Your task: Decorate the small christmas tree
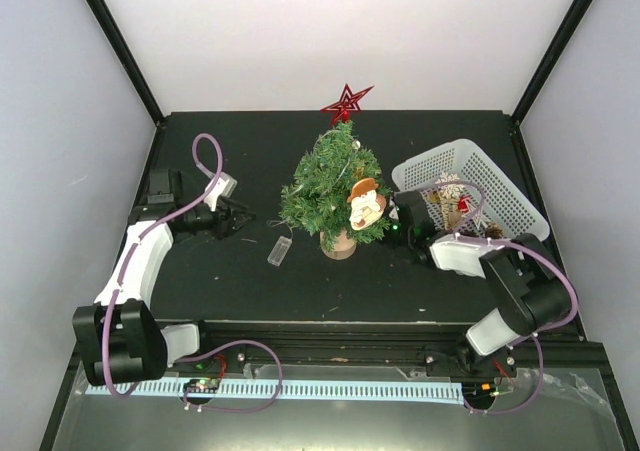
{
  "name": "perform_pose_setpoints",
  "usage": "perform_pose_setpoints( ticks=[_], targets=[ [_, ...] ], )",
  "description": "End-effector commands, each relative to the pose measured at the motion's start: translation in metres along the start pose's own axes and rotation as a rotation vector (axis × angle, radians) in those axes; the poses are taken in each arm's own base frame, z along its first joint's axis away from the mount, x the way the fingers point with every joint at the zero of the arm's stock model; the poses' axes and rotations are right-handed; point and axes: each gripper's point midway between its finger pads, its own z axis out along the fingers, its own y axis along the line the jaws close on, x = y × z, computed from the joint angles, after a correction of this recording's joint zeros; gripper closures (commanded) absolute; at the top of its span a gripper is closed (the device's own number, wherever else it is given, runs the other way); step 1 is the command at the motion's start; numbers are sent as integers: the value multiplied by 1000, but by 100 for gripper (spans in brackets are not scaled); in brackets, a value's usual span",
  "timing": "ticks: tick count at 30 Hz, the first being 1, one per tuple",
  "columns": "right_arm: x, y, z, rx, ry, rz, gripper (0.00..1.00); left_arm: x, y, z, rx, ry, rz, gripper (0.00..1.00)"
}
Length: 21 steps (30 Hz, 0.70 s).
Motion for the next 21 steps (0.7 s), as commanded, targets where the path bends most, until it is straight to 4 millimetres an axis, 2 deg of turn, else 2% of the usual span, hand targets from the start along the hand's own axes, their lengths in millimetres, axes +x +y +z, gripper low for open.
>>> perform_pose_setpoints(
  ticks=[1,5,9,15,21],
  targets=[
    [-1,31,13,-99,31,9,99,-11,-1,-6,26,-27,32,60],
    [15,37,24,-97,104,-9,99,-12,2,-9,29,-33,29,60],
    [33,31,28,-92,178,-11,99,-13,1,-11,42,-39,24,60],
    [52,15,22,-54,248,-31,99,-13,2,-14,55,-43,16,60],
    [57,11,14,-51,253,-38,99,-12,1,-15,58,-47,11,59]
  ],
)
